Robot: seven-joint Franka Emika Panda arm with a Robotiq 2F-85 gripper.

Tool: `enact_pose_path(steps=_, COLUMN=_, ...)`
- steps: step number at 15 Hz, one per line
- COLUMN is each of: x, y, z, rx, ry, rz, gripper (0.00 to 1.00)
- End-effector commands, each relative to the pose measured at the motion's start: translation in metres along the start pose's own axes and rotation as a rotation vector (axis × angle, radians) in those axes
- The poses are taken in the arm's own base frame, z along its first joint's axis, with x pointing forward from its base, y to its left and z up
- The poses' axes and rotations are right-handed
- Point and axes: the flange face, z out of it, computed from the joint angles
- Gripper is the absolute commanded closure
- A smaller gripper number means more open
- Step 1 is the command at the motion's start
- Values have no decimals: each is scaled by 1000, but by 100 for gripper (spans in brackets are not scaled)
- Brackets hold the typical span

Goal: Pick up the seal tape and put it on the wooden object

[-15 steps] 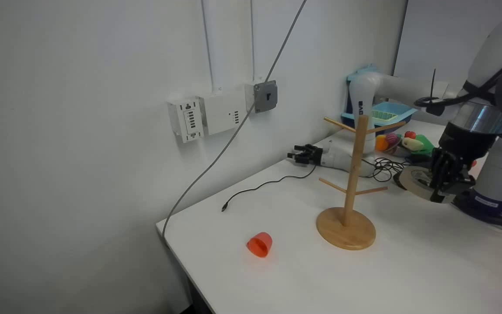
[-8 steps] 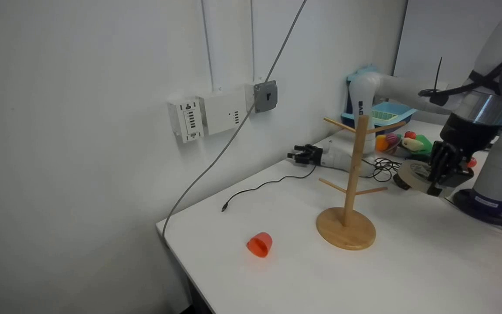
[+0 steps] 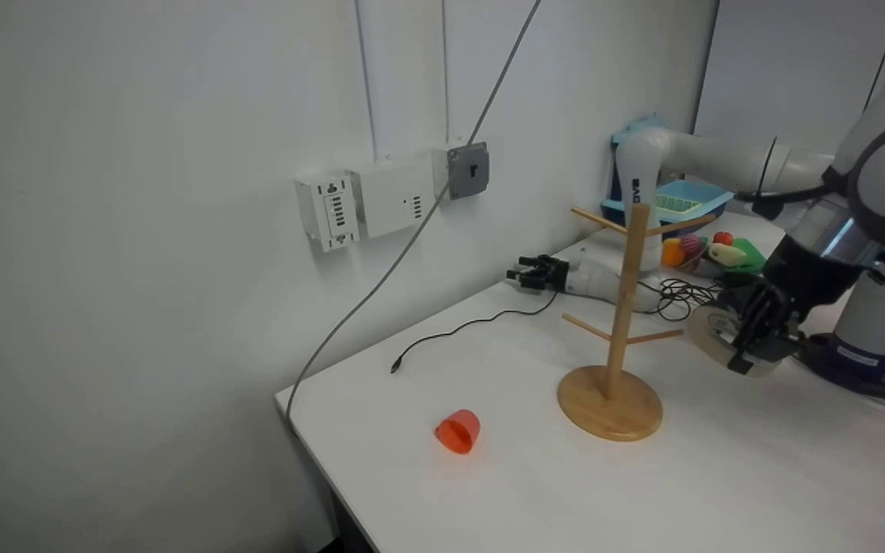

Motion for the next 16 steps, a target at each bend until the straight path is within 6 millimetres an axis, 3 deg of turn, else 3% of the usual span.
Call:
enact_pose_path(steps=1, x=-4, y=-7, z=43, rx=-1, ry=31, rz=-2, gripper=94)
enact_pose_path(steps=4, x=-4, y=-15, z=65, rx=9, ry=42, rz=-6, gripper=94)
enact_pose_path(steps=9, x=-8, y=-15, z=71, rx=12, ry=19, rz=-3, gripper=94)
enact_pose_path(steps=13, x=-24, y=-10, z=56, rx=27, ry=-51, rz=-27, gripper=94)
enact_pose_path(steps=16, x=-23, y=-1, z=40, rx=29, ry=-62, rz=-52, gripper=94)
